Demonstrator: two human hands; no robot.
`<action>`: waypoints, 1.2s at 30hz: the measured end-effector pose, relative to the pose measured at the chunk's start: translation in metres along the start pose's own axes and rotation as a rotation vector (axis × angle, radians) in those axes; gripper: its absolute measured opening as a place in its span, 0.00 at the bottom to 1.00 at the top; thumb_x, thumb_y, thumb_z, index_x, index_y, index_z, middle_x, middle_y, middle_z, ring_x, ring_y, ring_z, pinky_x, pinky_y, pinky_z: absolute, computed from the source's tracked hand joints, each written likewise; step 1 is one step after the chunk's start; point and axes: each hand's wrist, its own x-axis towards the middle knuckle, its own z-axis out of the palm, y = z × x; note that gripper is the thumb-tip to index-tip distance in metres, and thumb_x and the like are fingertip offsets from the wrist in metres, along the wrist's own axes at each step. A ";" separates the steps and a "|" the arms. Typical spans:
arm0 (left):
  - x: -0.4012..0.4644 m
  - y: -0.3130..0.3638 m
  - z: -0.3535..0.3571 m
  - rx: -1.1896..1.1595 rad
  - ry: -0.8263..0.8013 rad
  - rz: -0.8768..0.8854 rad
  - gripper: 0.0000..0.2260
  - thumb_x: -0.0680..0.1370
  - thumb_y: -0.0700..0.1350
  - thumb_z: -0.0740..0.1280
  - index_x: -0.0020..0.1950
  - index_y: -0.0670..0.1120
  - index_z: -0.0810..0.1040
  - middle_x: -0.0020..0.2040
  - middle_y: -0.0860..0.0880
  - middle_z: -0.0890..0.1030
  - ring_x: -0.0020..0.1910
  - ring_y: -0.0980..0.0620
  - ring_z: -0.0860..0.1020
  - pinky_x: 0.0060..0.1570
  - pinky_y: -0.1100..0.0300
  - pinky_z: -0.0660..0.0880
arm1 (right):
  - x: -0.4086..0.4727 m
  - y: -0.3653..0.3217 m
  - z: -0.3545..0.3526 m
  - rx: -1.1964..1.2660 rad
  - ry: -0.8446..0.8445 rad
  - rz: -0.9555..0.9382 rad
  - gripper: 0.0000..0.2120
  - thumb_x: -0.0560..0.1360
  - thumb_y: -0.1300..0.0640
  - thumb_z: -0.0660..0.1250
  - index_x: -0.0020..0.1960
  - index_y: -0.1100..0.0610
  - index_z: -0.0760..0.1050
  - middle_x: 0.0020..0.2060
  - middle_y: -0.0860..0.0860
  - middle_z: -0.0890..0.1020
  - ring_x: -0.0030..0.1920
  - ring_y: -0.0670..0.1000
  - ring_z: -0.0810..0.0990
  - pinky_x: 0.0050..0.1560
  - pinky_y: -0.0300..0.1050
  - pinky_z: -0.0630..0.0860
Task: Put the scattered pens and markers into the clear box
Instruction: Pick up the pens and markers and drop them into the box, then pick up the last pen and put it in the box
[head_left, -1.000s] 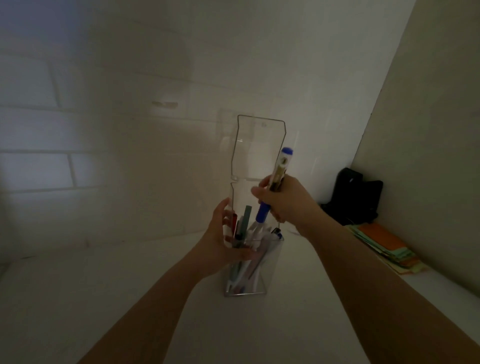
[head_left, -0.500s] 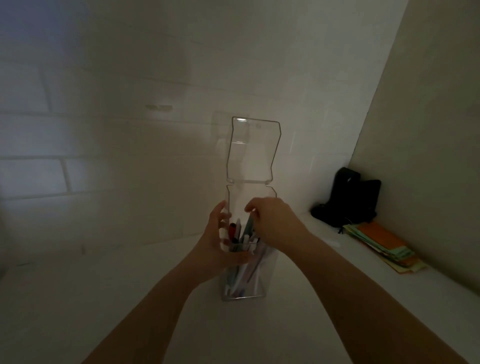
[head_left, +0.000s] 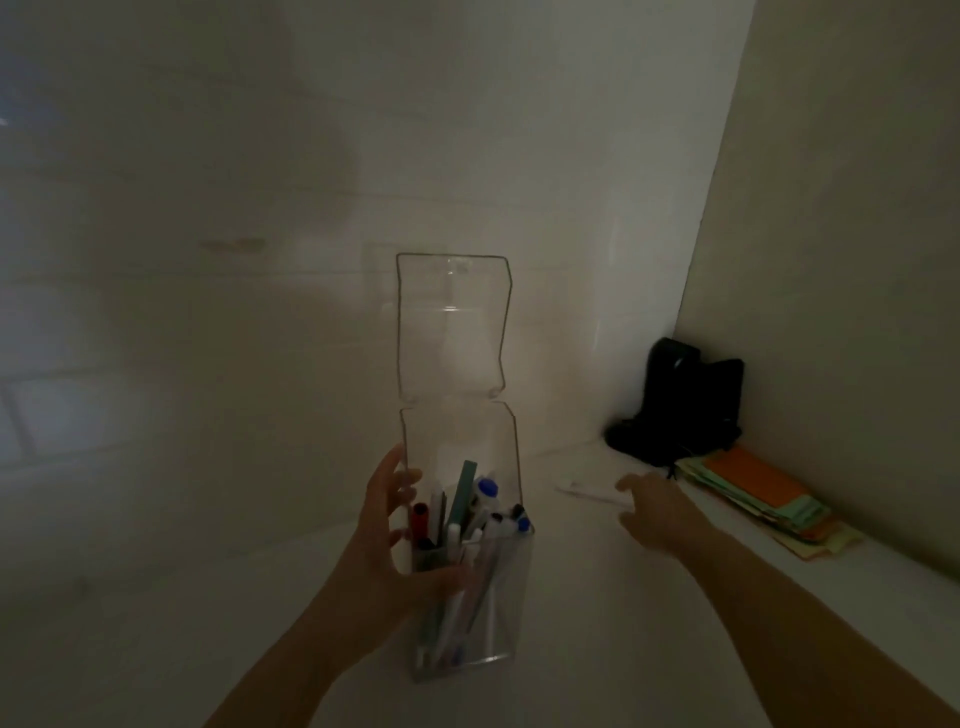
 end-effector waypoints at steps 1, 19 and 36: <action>0.001 -0.002 -0.001 -0.001 -0.011 0.002 0.50 0.59 0.44 0.79 0.69 0.63 0.50 0.64 0.64 0.64 0.62 0.67 0.66 0.65 0.57 0.65 | 0.007 0.003 0.009 -0.063 0.000 -0.015 0.24 0.76 0.58 0.59 0.71 0.55 0.60 0.67 0.56 0.69 0.66 0.56 0.68 0.65 0.47 0.67; 0.002 -0.004 0.002 0.023 0.002 -0.019 0.48 0.60 0.41 0.78 0.65 0.68 0.50 0.62 0.67 0.64 0.63 0.64 0.65 0.60 0.63 0.66 | -0.053 -0.062 -0.051 0.585 0.252 -0.432 0.13 0.72 0.61 0.67 0.54 0.50 0.69 0.40 0.44 0.77 0.43 0.48 0.78 0.47 0.46 0.79; -0.005 0.011 0.000 -0.032 -0.041 -0.044 0.50 0.63 0.39 0.76 0.72 0.58 0.46 0.68 0.54 0.61 0.64 0.58 0.64 0.57 0.67 0.67 | -0.115 -0.141 -0.067 0.779 0.175 -0.624 0.11 0.78 0.57 0.59 0.60 0.51 0.68 0.49 0.52 0.79 0.47 0.51 0.82 0.46 0.42 0.81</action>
